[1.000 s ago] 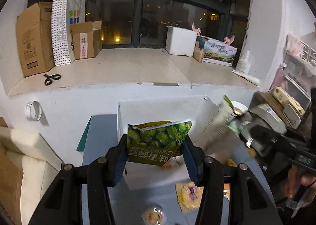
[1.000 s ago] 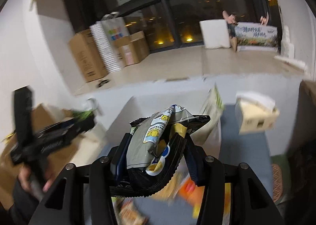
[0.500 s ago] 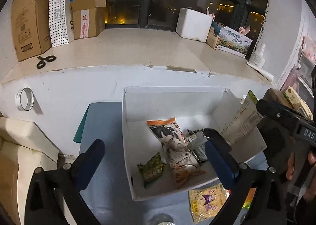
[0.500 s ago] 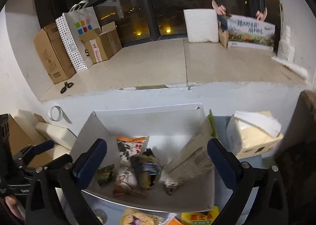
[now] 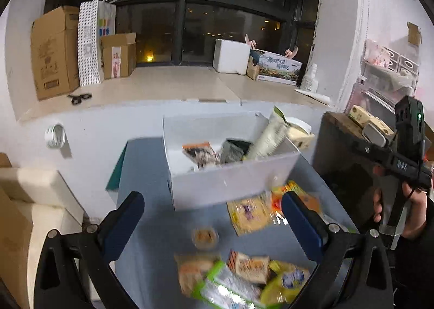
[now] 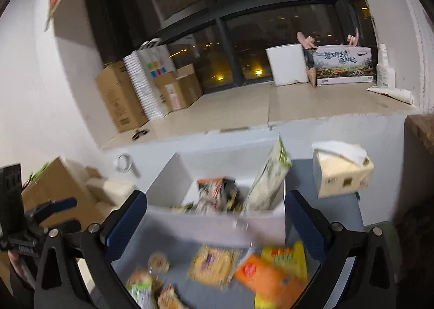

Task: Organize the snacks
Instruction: 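Drop both held bags into the white box and withdraw the tools, then grasp the yellow potato stick bag with the right tool while the left tool grasps a green-white bag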

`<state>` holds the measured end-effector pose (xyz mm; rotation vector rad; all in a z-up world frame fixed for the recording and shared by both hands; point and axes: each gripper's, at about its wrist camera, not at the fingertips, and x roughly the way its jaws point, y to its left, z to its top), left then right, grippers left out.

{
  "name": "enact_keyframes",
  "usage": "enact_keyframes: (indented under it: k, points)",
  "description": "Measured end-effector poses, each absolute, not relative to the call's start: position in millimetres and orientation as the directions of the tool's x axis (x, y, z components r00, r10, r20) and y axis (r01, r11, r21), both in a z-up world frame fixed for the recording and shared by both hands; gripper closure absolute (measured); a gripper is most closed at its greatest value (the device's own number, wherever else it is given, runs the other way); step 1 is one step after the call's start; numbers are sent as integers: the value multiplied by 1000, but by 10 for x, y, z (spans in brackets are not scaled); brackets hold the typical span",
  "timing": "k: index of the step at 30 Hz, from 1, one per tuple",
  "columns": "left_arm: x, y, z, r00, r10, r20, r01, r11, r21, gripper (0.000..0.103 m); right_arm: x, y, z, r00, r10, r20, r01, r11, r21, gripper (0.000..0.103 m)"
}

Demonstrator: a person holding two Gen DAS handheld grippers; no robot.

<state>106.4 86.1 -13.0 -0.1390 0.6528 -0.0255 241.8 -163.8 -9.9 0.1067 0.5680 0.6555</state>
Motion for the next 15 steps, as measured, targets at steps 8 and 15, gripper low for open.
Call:
enact_keyframes:
  k: [8,15]
  points:
    - [607,804,-564,759,25,-650,-117,988,-99,0,1639,-1594,-779,426,636,-644,-673,698,244,0]
    - [480,848,-785,715,19,-699,-141,983,-118,0,1314,-1315,-1341,293,567,-770,-766,622,166,0]
